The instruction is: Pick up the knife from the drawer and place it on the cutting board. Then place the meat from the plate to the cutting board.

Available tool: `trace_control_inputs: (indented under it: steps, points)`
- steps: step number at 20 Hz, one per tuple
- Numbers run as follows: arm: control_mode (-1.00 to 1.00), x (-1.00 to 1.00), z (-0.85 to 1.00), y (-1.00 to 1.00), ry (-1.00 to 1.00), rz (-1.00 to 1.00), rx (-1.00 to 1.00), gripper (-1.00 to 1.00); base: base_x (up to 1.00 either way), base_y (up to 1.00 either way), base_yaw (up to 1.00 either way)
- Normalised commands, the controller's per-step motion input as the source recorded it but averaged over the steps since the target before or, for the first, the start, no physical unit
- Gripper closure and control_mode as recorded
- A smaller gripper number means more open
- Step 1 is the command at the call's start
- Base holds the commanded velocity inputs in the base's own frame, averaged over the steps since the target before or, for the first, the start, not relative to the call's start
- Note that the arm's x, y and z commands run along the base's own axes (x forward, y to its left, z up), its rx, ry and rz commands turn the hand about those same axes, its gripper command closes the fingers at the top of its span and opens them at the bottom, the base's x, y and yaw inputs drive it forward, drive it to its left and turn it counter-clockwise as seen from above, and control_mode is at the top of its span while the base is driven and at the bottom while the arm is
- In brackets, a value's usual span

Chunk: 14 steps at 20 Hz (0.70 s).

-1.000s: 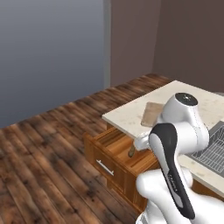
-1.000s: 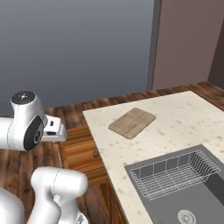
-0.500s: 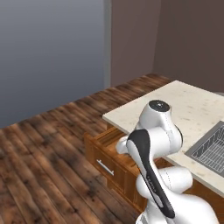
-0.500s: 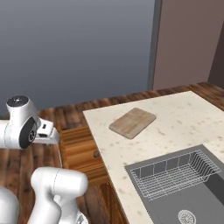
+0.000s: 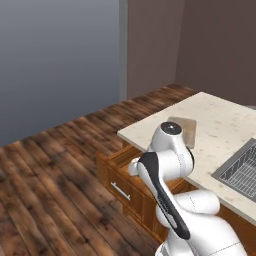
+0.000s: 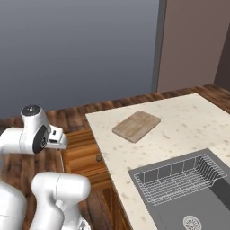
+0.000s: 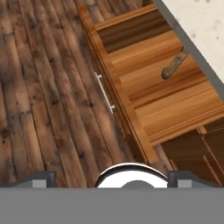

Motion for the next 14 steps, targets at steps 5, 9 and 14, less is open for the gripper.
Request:
trace_control_inputs:
  steps: [5,9,14]
  points:
    - [-1.00,0.49,-0.27,0.00,0.06,0.00,0.00,-1.00,0.00,0.00,0.00]
    - [-1.00,0.34,-0.36,0.00,0.05,0.00,0.00,-1.00,0.00,0.00,0.00]
    - [-1.00,0.28,-0.53,0.00,0.15,0.01,0.00,-1.00,0.00,0.00,0.00]
